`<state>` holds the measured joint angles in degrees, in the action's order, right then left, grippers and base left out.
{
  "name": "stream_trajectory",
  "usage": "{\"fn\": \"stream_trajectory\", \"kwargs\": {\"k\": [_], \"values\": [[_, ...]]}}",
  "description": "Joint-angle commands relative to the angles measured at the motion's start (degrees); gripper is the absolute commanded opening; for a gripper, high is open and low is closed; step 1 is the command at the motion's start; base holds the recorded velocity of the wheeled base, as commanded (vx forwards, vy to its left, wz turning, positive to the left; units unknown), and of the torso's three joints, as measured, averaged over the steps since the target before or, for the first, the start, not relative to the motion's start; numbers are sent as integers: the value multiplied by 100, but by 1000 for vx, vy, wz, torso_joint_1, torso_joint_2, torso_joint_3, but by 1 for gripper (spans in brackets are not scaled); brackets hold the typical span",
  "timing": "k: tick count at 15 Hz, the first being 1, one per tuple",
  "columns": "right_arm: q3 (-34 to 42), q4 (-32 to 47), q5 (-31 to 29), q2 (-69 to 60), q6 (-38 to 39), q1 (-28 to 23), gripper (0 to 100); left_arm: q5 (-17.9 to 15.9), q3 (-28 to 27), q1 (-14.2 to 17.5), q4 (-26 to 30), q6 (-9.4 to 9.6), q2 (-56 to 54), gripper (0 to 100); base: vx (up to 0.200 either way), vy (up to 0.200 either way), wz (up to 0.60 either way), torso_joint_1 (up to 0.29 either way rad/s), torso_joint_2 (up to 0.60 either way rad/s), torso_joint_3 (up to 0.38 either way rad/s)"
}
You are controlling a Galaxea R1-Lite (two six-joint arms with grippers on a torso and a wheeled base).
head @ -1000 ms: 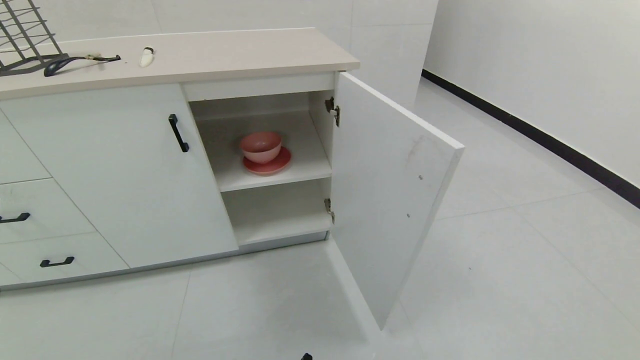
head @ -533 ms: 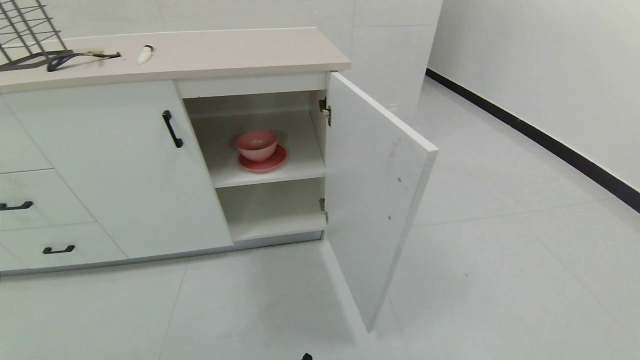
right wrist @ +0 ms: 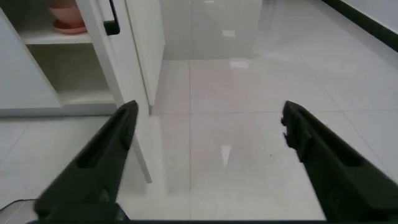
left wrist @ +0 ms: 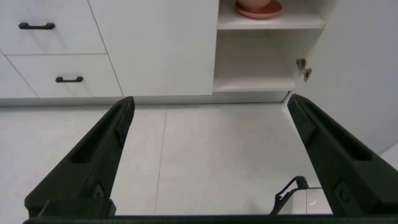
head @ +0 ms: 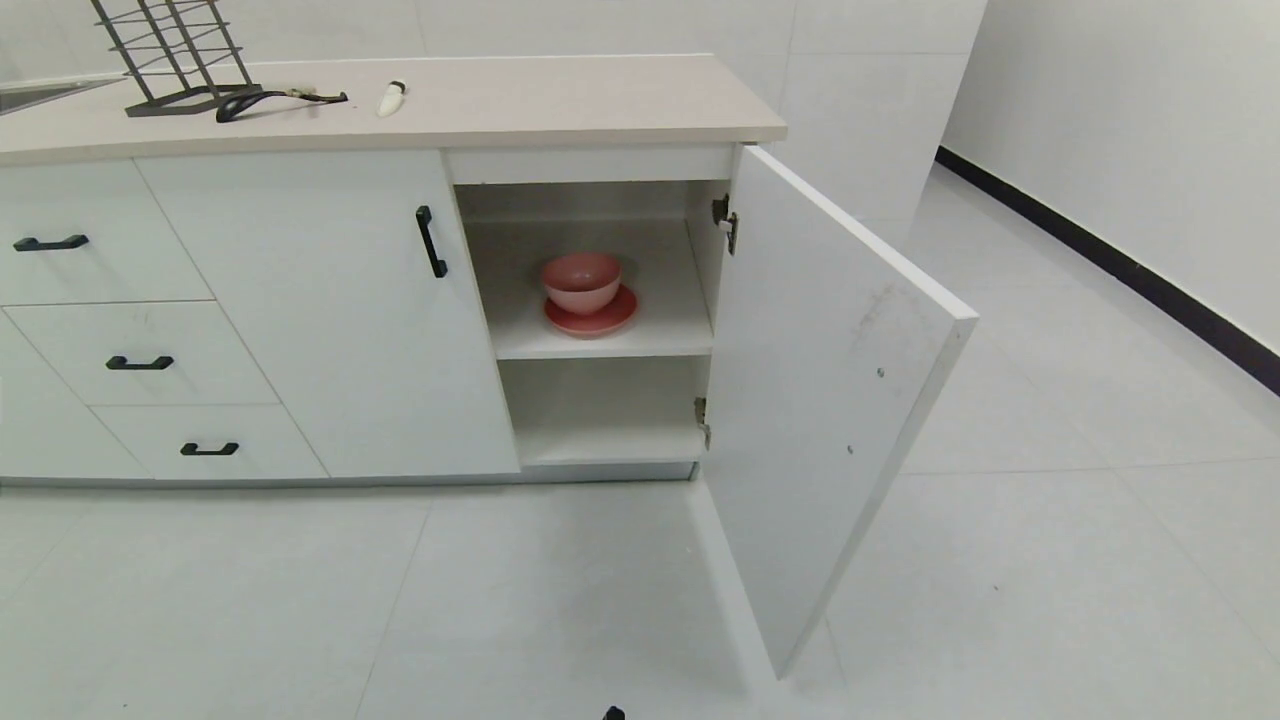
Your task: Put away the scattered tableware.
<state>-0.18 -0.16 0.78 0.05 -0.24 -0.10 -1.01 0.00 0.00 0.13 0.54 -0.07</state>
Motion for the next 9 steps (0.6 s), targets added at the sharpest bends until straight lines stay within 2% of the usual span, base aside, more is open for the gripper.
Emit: {"fn": "stream_trajectory", "kwargs": {"k": [1, 7, 9], "values": [[1, -2, 1, -5, -2, 1, 0, -4, 0, 0, -5, 8, 7, 100, 0, 0, 0, 0, 0, 0], [18, -63, 247, -5, -125, 1, 0, 22, 0, 0, -5, 8, 7, 100, 0, 0, 0, 0, 0, 0], [18, -687, 458, -5, -292, 1, 0, 22, 0, 0, -5, 8, 7, 100, 0, 0, 0, 0, 0, 0]]}}
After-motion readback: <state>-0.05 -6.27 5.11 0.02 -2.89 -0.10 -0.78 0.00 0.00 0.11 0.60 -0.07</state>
